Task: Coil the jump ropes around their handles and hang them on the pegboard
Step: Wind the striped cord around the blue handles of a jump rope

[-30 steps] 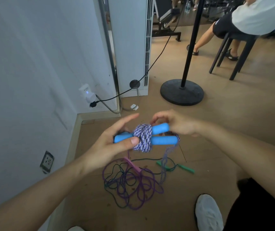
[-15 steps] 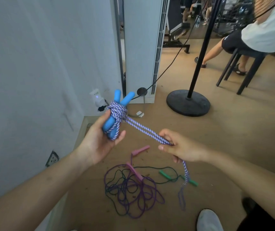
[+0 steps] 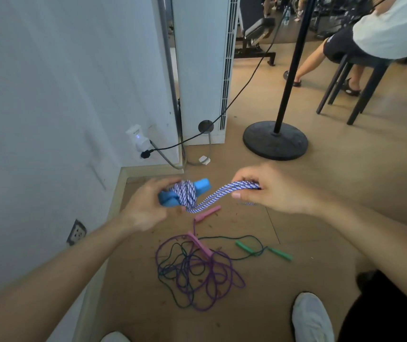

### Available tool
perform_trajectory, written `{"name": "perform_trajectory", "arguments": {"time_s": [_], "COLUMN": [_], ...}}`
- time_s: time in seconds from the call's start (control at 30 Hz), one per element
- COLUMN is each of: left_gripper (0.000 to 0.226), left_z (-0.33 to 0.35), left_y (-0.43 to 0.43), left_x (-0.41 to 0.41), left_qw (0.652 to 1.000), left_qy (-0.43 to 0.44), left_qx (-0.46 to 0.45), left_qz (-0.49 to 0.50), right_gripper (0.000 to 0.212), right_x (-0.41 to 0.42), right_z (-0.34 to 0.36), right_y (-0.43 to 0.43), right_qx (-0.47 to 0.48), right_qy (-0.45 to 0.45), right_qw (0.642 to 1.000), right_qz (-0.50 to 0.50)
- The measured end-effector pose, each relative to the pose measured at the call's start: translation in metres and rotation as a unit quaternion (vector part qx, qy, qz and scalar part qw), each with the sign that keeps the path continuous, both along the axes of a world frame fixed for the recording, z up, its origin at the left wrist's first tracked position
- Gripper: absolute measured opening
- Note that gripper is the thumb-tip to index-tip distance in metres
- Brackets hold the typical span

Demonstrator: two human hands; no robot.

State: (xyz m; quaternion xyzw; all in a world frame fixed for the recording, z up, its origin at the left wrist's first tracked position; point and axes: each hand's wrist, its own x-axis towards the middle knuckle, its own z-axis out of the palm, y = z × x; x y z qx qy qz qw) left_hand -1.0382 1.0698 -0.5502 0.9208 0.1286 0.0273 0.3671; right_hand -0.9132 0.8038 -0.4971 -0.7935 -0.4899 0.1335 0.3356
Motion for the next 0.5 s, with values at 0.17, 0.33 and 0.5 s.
{"name": "perform_trajectory", "arguments": {"time_s": [0.17, 0.33, 0.5], "left_gripper": [0.080, 0.080, 0.076], "left_z": [-0.006, -0.004, 0.006], "left_y": [-0.019, -0.040, -0.052], "left_x": [-0.003, -0.006, -0.014], "left_qw": [0.979, 0.938, 0.934], "left_qy": [0.059, 0.015, -0.069], "left_qx": [0.113, 0.177, 0.165], "left_qz": [-0.162, -0.297, -0.311], "right_gripper": [0.009, 0.013, 0.019], "right_x": [0.004, 0.006, 0.021], "right_z": [0.004, 0.000, -0.002], "right_y": [0.002, 0.009, 0.011], "right_qx": [0.018, 0.031, 0.048], "right_qy": [-0.008, 0.006, 0.034], "right_qw": [1.000, 0.999, 0.998], "right_qz": [0.002, 0.010, -0.026]}}
